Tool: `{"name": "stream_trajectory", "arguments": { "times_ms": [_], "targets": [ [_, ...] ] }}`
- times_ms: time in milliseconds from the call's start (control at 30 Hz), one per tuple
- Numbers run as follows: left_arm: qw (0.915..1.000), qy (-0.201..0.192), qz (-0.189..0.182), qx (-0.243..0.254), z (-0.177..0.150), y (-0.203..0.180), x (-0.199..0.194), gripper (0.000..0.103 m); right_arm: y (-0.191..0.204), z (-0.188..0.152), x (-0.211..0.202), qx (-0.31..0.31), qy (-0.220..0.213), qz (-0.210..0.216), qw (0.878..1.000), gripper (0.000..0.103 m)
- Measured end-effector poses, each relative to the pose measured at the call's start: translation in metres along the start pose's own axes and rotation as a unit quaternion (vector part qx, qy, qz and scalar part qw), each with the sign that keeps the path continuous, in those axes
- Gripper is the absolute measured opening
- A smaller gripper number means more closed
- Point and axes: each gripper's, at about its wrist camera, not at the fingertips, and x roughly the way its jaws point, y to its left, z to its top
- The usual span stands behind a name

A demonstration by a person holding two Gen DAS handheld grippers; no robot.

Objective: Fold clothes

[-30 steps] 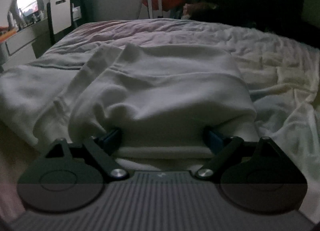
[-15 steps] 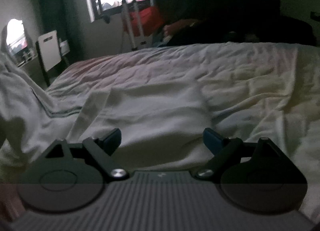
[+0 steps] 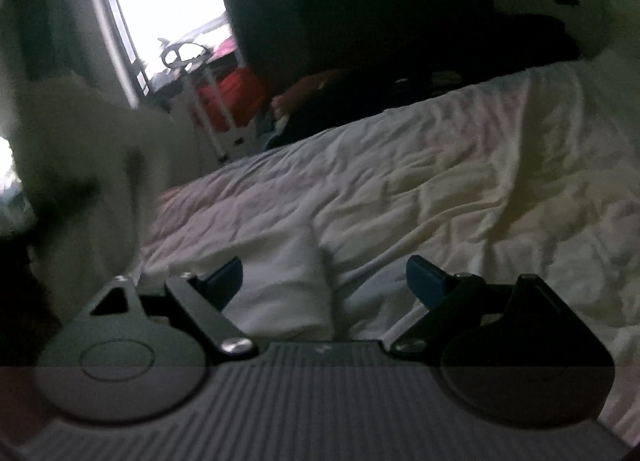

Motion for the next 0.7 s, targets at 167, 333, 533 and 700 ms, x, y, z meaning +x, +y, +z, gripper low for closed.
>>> {"name": "stream_trajectory", "arguments": {
  "times_ms": [167, 333, 533, 700],
  "targets": [
    [0.9930, 0.061, -0.058, 0.083, -0.064, -0.080, 0.013, 0.019, -0.030, 0.004, 0.006, 0.061, -0.005, 0.007, 0.998, 0.090],
    [0.9860, 0.082, -0.082, 0.120, -0.096, -0.106, 0.015, 0.029, -0.045, 0.000, 0.020, 0.115, 0.018, 0.050, 0.992, 0.090],
    [0.9730, 0.133, -0.127, 0.139, -0.095, -0.075, 0.024, 0.079, -0.042, -0.004, 0.030, 0.154, 0.030, 0.118, 0.981, 0.090],
    [0.9618, 0.138, -0.172, 0.162, -0.096, -0.034, 0.014, 0.095, -0.036, -0.012, 0.038, 0.175, 0.051, 0.160, 0.970, 0.090]
  ]
}}
